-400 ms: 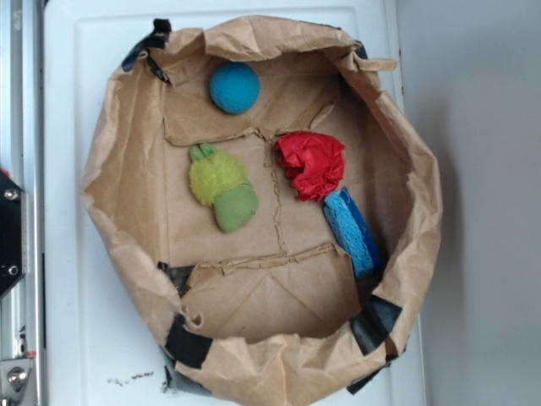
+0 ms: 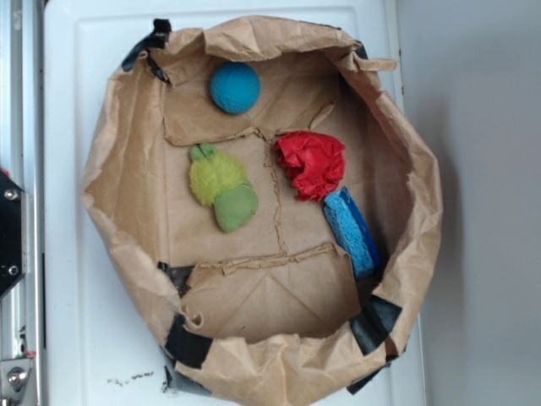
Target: Grab the red paper.
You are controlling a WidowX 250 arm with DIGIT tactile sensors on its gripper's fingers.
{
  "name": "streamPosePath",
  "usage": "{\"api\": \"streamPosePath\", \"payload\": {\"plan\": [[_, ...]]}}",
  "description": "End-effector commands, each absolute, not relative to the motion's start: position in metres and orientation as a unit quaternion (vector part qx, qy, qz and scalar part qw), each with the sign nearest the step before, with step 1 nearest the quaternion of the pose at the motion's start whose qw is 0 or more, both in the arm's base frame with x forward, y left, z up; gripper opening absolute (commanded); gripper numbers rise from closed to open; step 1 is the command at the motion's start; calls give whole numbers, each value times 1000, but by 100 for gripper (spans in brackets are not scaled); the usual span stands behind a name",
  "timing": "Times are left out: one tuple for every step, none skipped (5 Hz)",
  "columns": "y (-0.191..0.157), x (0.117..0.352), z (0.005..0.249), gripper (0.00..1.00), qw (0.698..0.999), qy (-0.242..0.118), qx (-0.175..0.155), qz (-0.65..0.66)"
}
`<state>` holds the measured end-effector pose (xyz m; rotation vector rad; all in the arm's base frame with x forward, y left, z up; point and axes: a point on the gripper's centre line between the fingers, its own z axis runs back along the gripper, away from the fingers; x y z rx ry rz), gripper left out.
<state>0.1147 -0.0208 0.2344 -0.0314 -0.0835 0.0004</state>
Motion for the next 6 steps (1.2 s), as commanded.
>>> {"api": "streamPosePath", "payload": {"plan": [[-21,116,238,100,999,-47,-16,2],[-18,155,216,100,997,-74,-23,-24],[-12,179,208,100,995,-90,-30,-34],[-2,204,195,100,991,-116,-40,-58],[16,222,181,100,989,-124,-51,-58],[13,212,175,100,986,-116,-50,-104]]}}
